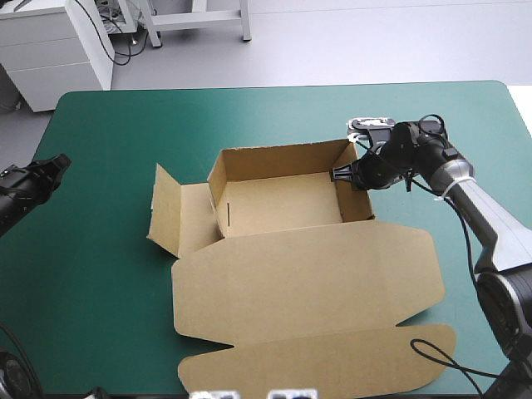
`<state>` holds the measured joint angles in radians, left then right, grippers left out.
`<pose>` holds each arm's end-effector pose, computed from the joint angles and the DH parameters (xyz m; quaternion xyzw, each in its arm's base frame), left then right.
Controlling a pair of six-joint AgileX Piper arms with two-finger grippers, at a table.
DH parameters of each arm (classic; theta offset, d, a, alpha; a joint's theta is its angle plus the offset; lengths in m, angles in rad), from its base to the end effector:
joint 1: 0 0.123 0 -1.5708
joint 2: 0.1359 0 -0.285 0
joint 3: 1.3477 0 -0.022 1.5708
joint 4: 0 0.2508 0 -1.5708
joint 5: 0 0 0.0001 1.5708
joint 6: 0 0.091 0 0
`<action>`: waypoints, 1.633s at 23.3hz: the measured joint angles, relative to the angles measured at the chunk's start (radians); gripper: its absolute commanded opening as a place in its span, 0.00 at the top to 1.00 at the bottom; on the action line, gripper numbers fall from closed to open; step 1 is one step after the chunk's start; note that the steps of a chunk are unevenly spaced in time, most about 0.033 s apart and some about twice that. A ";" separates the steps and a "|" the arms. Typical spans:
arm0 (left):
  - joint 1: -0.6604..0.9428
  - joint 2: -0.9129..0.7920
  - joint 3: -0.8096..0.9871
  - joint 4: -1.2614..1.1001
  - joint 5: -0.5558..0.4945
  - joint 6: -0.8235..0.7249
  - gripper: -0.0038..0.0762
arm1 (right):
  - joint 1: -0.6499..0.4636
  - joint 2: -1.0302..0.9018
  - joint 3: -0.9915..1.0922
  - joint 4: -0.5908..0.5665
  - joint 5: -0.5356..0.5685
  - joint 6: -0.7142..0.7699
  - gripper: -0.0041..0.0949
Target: Fold the box
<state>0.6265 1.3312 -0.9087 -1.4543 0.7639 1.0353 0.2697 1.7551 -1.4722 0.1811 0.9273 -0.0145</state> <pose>0.2588 0.1100 0.3162 -0.2044 0.7842 -0.2482 0.5307 0.3623 0.1138 0.2854 -0.1011 0.9665 0.1100 0.2088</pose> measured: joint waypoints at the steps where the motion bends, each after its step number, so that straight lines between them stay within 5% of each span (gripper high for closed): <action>1: 0.000 0.000 0.000 -0.001 0.001 0.000 0.94 | 0.000 0.003 -0.002 0.009 0.008 -0.009 0.52; 5: 0.000 0.000 0.000 -0.002 0.003 0.000 0.94 | 0.001 0.011 -0.033 0.038 0.044 -0.024 0.35; 13: 0.000 0.000 0.000 -0.006 0.012 0.000 0.94 | 0.001 -0.012 -0.193 -0.038 0.297 0.045 0.34; 30: 0.000 0.000 0.000 -0.028 0.022 0.000 0.94 | 0.004 0.087 -0.069 0.024 0.288 0.042 0.35; 34: 0.000 0.000 0.000 -0.028 0.022 0.000 0.94 | 0.004 0.094 -0.069 0.030 0.279 0.034 0.47; 38: 0.000 0.000 0.000 -0.028 0.022 0.000 0.94 | 0.004 0.094 -0.069 0.033 0.260 0.024 0.85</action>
<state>0.6265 1.3315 -0.9087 -1.4820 0.7860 1.0353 0.2738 1.8494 -1.5414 0.2145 1.1868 0.0100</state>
